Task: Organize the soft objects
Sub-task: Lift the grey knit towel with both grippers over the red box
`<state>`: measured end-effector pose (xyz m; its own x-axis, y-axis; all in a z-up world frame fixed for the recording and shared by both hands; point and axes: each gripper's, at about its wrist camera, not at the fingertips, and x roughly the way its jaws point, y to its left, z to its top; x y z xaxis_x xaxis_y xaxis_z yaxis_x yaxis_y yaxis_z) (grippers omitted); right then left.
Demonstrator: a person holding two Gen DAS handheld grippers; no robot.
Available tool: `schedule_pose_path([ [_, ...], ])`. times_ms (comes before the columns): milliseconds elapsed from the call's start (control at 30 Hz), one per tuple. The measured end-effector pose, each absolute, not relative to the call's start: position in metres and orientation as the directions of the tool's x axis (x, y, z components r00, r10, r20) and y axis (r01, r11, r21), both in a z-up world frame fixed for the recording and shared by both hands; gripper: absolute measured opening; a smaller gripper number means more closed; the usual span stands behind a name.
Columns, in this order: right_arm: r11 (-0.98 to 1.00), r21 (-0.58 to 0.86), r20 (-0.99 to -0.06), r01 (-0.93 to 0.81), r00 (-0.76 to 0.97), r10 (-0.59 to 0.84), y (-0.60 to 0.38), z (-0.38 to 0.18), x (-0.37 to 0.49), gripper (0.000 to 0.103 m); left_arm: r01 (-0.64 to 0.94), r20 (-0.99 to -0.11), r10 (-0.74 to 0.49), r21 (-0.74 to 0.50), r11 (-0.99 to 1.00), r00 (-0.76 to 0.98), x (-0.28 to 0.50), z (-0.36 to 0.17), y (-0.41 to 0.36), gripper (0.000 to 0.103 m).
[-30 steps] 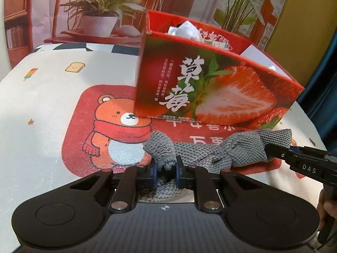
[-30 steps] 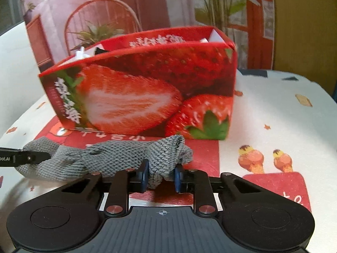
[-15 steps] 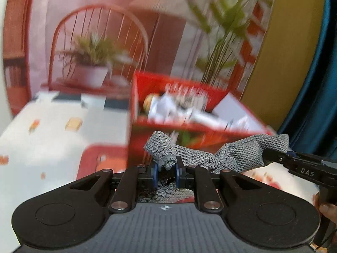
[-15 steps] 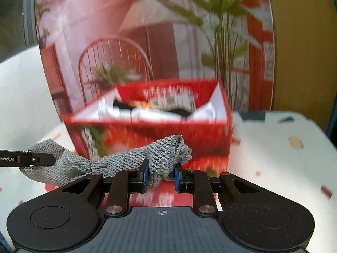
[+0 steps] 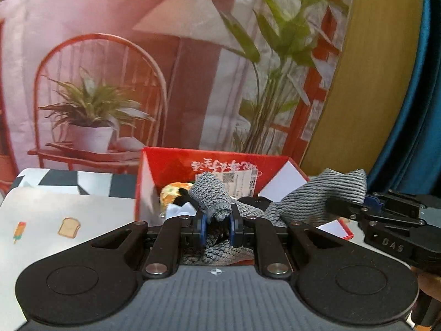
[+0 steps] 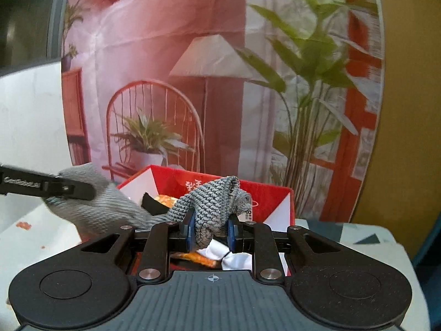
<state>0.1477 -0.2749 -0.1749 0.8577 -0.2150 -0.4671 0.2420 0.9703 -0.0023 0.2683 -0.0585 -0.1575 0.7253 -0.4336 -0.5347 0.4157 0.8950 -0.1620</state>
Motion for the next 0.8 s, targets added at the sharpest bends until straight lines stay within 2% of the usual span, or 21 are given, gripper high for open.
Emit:
schedule_pose_path([
  [233, 0.967, -0.009, -0.575, 0.255, 0.790, -0.214, -0.281, -0.200, 0.178, 0.020, 0.406, -0.650, -0.384, -0.124, 0.905, 0.656, 0.299, -0.186, -0.079, 0.016],
  [567, 0.955, 0.060, -0.648, 0.291, 0.739, -0.184, -0.300, -0.223, 0.192, 0.020, 0.416, -0.692, -0.359, -0.092, 0.905, 0.627, 0.314, -0.199, -0.090, 0.016],
  [800, 0.959, 0.059, -0.671, 0.277, 0.722, -0.167, -0.298, -0.232, 0.197, 0.020, 0.420, -0.699, -0.348, -0.075, 0.905, 0.625, 0.315, -0.203, -0.095, 0.016],
])
